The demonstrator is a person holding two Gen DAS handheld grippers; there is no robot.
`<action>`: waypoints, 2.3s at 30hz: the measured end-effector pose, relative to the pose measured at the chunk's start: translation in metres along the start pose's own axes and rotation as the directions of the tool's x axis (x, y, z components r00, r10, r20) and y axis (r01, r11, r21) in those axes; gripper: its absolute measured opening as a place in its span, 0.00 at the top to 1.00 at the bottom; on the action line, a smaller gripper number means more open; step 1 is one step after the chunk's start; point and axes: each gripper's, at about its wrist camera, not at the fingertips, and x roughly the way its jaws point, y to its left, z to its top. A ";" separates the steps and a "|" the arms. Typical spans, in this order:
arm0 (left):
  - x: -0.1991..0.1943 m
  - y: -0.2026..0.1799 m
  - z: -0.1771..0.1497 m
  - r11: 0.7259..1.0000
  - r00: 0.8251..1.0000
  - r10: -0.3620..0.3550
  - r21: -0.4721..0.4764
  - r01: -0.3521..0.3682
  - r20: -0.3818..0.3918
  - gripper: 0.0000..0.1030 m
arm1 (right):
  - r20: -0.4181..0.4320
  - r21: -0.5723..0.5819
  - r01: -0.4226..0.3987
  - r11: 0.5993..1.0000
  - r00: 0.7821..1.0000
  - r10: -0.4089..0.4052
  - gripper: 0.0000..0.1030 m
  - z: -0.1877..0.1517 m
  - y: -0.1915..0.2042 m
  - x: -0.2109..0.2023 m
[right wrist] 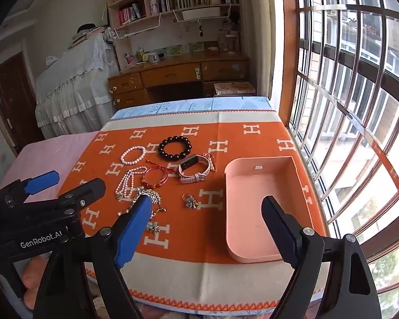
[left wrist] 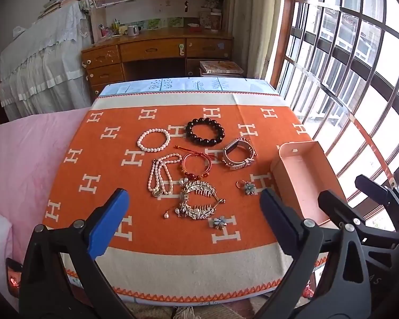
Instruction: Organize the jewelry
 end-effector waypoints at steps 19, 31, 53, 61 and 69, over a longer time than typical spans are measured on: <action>0.021 -0.009 0.002 1.000 0.999 0.013 0.021 -0.012 -0.045 0.09 | -0.050 -0.001 0.046 0.999 0.998 -0.046 0.17 0.001 -0.008 0.026; 0.034 -0.013 0.005 0.999 0.997 0.019 0.032 -0.017 -0.078 0.09 | -0.054 -0.002 0.044 0.999 0.998 -0.044 0.17 0.001 -0.011 0.030; 0.064 -0.004 0.011 1.000 0.990 0.014 0.012 -0.012 -0.143 0.09 | -0.099 -0.023 0.035 0.999 0.994 -0.038 0.17 0.010 -0.006 0.063; 0.078 0.001 0.013 1.000 0.986 0.010 -0.001 -0.010 -0.165 0.10 | -0.115 -0.040 0.031 0.999 0.993 -0.036 0.17 0.016 0.001 0.081; 0.092 0.010 0.027 0.999 0.982 -0.039 -0.024 0.035 -0.184 0.10 | -0.148 -0.038 0.008 0.999 0.989 -0.013 0.17 0.023 0.002 0.101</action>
